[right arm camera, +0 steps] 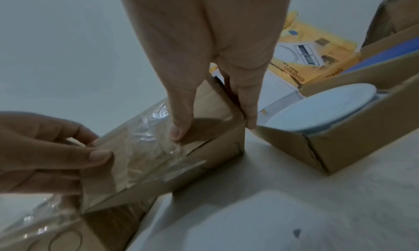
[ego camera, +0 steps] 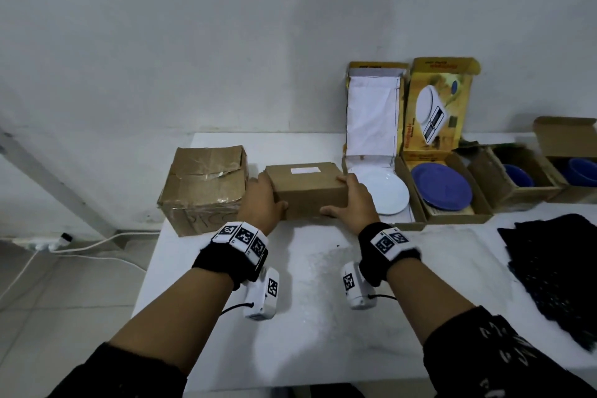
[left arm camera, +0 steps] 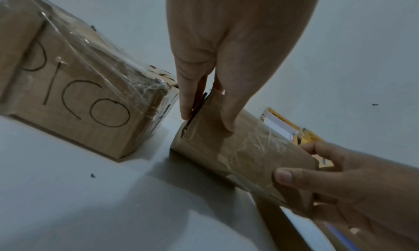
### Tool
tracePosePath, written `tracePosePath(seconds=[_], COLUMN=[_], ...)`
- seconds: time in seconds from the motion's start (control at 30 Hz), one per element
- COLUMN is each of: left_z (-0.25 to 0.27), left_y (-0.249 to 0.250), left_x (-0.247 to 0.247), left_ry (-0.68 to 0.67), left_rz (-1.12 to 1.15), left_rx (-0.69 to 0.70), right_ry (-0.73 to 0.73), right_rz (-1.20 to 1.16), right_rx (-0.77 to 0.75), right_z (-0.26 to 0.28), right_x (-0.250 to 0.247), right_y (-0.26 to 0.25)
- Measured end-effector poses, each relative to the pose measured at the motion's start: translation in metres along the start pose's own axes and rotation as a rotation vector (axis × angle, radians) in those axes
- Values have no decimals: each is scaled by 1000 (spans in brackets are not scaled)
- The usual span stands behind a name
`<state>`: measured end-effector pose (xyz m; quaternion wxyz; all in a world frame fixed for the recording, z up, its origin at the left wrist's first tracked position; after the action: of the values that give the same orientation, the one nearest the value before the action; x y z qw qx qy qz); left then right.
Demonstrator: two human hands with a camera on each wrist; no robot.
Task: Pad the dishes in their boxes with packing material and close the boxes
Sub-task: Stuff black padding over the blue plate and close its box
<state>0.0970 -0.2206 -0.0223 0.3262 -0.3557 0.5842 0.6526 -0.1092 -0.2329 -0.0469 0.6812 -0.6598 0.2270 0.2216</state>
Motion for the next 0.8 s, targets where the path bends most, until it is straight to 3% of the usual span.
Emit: tracePosePath(seconds=[0.3, 0.5, 0.67, 0.8], left_z=[3, 12, 26, 54], left_y=[-21, -25, 25, 96], left_x=[33, 50, 44, 78], left_ry=[-99, -121, 82, -28], left_rz=[-101, -155, -203, -158], left_rx=[-84, -68, 9, 149], right_ry=[-14, -203, -251, -367], right_rz=[21, 68, 80, 172], right_rx=[53, 29, 5, 74], right_z=[-7, 0, 12, 40], right_x=[32, 30, -26, -82], right_y=[15, 22, 26, 63])
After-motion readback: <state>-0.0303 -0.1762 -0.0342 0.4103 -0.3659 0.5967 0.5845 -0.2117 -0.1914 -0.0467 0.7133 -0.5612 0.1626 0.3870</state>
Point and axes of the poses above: each hand's wrist, its own z-axis away from the middle knuckle, its own x-axis out of the palm, y = z × x, the point moved 9 cm from there along -z, towards the middle knuckle, and after that the axes turned 5 degrees about -z, right-handed, at the moved point
